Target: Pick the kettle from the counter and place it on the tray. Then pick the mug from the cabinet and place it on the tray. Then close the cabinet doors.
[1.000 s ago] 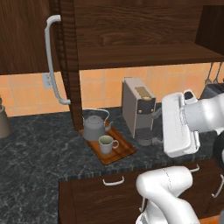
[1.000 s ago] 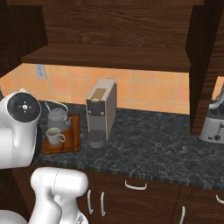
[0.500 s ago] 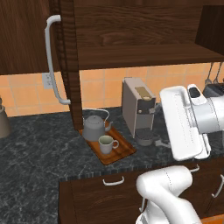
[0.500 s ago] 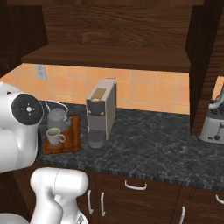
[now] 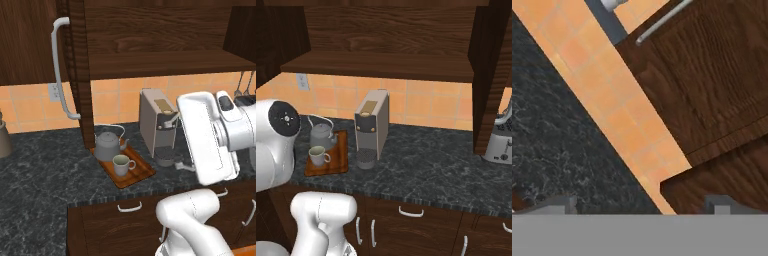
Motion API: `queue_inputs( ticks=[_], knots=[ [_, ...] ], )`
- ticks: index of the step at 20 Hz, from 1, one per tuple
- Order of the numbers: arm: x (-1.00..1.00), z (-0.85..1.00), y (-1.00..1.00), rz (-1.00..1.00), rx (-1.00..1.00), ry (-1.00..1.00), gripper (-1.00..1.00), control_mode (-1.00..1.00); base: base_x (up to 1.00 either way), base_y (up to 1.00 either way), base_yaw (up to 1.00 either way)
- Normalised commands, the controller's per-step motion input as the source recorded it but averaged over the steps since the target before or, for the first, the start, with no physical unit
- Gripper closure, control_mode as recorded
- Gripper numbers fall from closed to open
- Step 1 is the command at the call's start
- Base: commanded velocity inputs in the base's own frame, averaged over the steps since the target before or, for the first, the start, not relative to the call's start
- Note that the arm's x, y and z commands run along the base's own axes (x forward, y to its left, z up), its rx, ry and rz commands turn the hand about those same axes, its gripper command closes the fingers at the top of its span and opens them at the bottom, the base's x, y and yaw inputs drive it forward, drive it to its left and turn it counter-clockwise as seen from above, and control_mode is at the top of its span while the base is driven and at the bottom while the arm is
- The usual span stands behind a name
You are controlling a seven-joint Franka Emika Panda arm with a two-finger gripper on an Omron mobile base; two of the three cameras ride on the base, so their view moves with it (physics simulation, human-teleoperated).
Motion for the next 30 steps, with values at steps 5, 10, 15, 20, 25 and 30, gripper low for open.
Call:
queue_inputs(
  ticks=[5, 10, 15, 20, 25, 30],
  knots=[
    [-0.37, 0.08, 0.41, 0.04, 0.00, -0.31, -1.00, -1.00, 0.00, 0.00, 0.00],
    [-0.25, 0.08, 0.38, 0.00, 0.00, -0.17, -1.00, -1.00, 0.00, 0.00, 0.00],
    [0.00, 0.00, 0.54, -0.02, -0.02, -0.08, -1.00, -1.00, 0.00, 0.00, 0.00],
    [0.03, -0.01, 0.66, -0.09, 0.00, -0.07, -1.00, -1.00, 0.00, 0.00, 0.00],
    [0.13, 0.00, 0.67, -0.21, 0.00, -0.01, -1.00, -1.00, 0.00, 0.00, 0.00],
    [0.43, 0.01, 0.59, -0.35, 0.00, -0.05, -1.00, -1.00, 0.00, 0.00, 0.00]
  ],
)
